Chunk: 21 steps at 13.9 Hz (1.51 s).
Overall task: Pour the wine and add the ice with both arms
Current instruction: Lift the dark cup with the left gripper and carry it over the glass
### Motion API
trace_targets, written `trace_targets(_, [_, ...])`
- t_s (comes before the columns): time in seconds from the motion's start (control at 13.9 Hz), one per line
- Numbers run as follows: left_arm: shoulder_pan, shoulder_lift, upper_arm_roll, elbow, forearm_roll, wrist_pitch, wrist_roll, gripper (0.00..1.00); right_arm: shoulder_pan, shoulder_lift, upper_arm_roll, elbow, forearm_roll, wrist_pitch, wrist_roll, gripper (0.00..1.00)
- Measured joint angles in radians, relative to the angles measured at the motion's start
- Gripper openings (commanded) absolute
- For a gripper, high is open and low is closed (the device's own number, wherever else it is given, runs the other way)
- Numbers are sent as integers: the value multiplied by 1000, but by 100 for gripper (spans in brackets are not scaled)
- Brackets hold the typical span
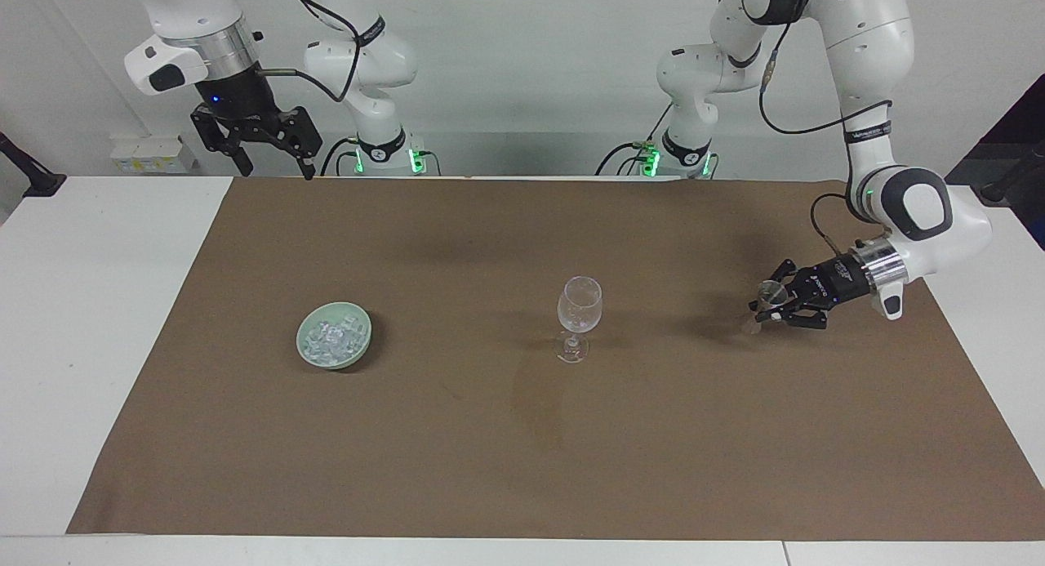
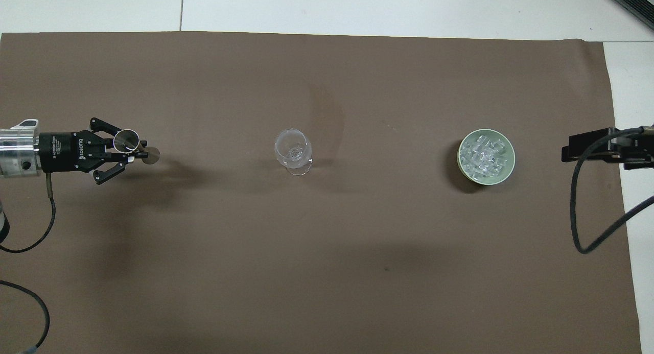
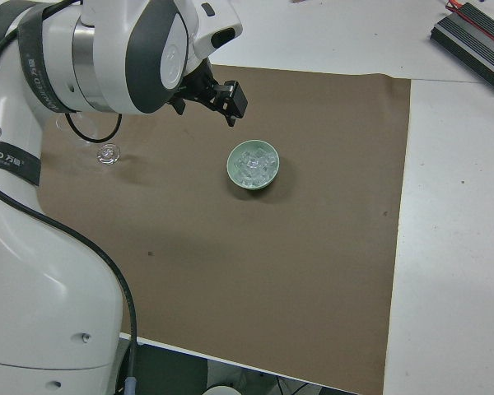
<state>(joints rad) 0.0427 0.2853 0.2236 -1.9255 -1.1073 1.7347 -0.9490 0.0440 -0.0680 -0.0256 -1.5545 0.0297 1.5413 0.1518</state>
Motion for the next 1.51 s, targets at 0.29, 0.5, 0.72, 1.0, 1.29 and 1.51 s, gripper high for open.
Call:
trace_targets(0.29, [-20,-52,-25,11,35,0,-78,0,0,0,0,0,0,0,0,100])
trace_targets(0.5, [-25,-99,-80,14,84,6,-132,0,0,0,0,0,0,0,0,100])
trace_targets(0.72, [-26,-138,-152,14,132,55,-203,0,0,0,0,0,0,0,0,100])
trace_targets(1.0, [-27,-161,-243,14,157,139,-331,0,0,0,0,0,0,0,0,100])
trace_targets(1.29, [-28,-168,-337,14,193,248,-445,0,0,0,0,0,0,0,0,100])
trace_targets(1.51, [-37,-171,-379,14,216,302,-502,0,0,0,0,0,0,0,0,100])
